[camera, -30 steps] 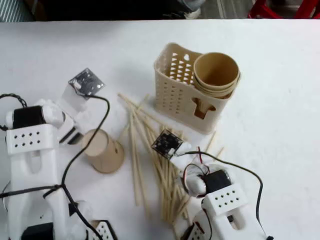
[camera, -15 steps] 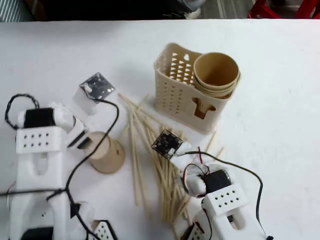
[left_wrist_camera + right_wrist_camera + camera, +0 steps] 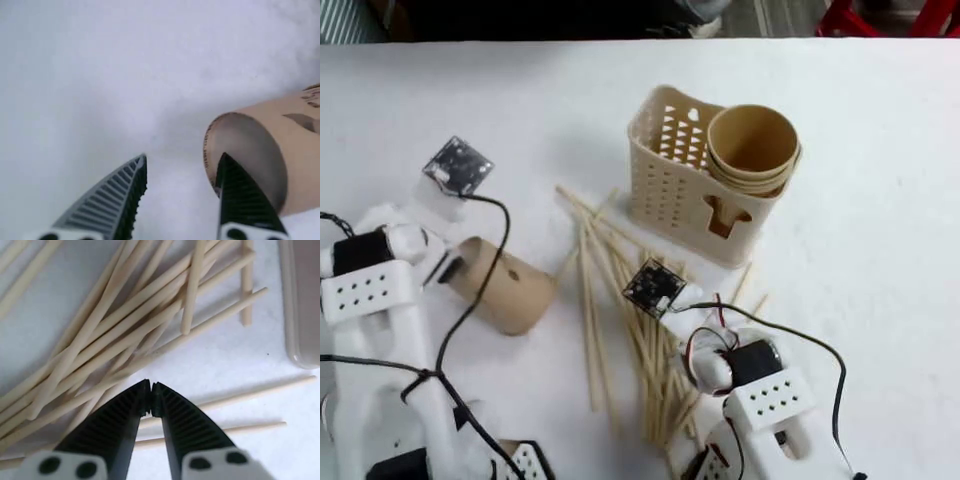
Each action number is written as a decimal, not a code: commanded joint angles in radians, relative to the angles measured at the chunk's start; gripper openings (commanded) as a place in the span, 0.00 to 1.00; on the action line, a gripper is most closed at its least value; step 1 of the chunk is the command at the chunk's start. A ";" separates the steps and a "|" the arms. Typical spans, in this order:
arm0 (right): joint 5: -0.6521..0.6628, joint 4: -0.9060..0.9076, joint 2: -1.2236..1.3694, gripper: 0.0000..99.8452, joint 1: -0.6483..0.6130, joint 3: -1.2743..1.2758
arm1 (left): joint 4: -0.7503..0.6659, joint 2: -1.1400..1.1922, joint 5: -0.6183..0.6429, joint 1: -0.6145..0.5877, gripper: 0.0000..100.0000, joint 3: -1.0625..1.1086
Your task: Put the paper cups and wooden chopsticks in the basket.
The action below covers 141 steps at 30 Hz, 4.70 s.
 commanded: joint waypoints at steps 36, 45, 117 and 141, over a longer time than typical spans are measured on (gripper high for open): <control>0.006 -0.015 -0.007 0.02 0.007 -0.008 | 0.374 -0.025 0.158 0.203 0.24 -0.336; 0.006 -0.015 -0.007 0.02 0.007 -0.008 | 0.256 -0.018 0.153 0.248 0.23 -0.115; 0.006 -0.015 -0.005 0.02 0.004 -0.008 | -0.187 -0.024 0.074 0.084 0.09 0.232; 0.006 -0.015 -0.007 0.02 0.004 -0.008 | 0.284 -0.018 0.313 0.364 0.02 -0.574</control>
